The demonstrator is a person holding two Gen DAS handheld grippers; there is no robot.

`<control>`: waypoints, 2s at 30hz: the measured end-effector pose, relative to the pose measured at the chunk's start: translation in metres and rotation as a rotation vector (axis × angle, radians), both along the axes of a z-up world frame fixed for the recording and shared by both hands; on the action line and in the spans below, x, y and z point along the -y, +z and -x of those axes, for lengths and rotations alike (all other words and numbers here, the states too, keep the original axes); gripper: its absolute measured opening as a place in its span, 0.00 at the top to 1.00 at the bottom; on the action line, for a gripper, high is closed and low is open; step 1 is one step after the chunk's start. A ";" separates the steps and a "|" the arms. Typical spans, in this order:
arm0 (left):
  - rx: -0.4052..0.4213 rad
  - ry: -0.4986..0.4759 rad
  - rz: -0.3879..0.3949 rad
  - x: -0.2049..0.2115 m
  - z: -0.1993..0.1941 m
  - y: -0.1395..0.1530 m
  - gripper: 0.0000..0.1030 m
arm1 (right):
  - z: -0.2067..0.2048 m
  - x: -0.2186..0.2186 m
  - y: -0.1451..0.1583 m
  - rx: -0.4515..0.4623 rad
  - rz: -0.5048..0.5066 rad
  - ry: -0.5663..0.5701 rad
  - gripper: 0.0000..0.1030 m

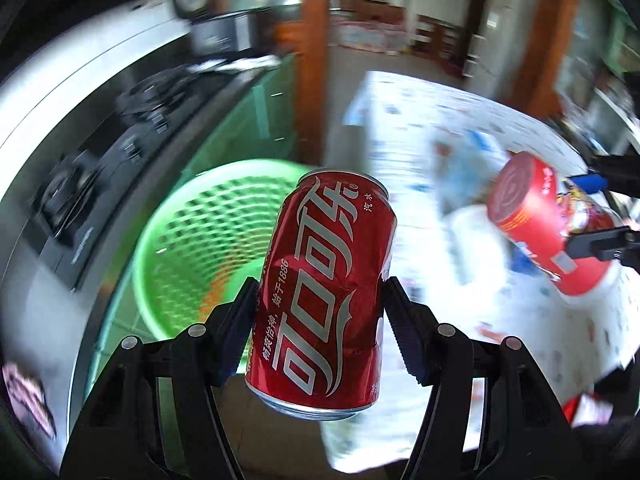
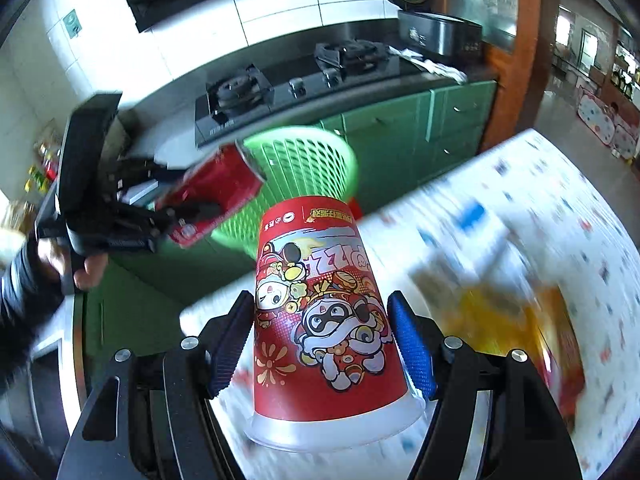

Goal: Collect trash
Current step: 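Lift the can and cup and carry both over the green basket, then open both tools to drop the can and cup into the basket, then grasp the white paper cup with the left tool while the right tool grasps the blue-silver can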

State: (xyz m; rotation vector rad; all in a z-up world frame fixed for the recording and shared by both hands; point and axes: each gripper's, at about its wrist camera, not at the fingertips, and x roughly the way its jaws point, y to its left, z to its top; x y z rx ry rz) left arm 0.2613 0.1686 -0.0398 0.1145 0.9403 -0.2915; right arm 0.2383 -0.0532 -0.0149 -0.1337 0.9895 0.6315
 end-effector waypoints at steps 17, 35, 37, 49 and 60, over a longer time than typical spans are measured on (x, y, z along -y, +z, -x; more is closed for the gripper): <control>-0.132 0.283 0.067 -0.099 -0.058 -0.059 0.27 | -0.126 -0.126 -0.051 -0.106 -0.043 -0.063 0.35; -0.087 0.309 0.063 -0.093 -0.037 -0.042 0.22 | -0.094 -0.095 -0.035 -0.028 -0.076 -0.084 0.27; -0.081 0.300 0.059 -0.085 -0.032 -0.039 0.22 | -0.084 -0.079 -0.031 -0.011 -0.073 -0.102 0.26; -0.059 0.204 0.086 -0.021 0.007 -0.029 0.22 | -0.013 0.039 -0.029 0.009 -0.015 -0.168 0.24; -0.082 0.099 0.099 0.031 0.032 -0.034 0.22 | 0.023 0.103 -0.068 -0.045 0.158 -0.081 0.20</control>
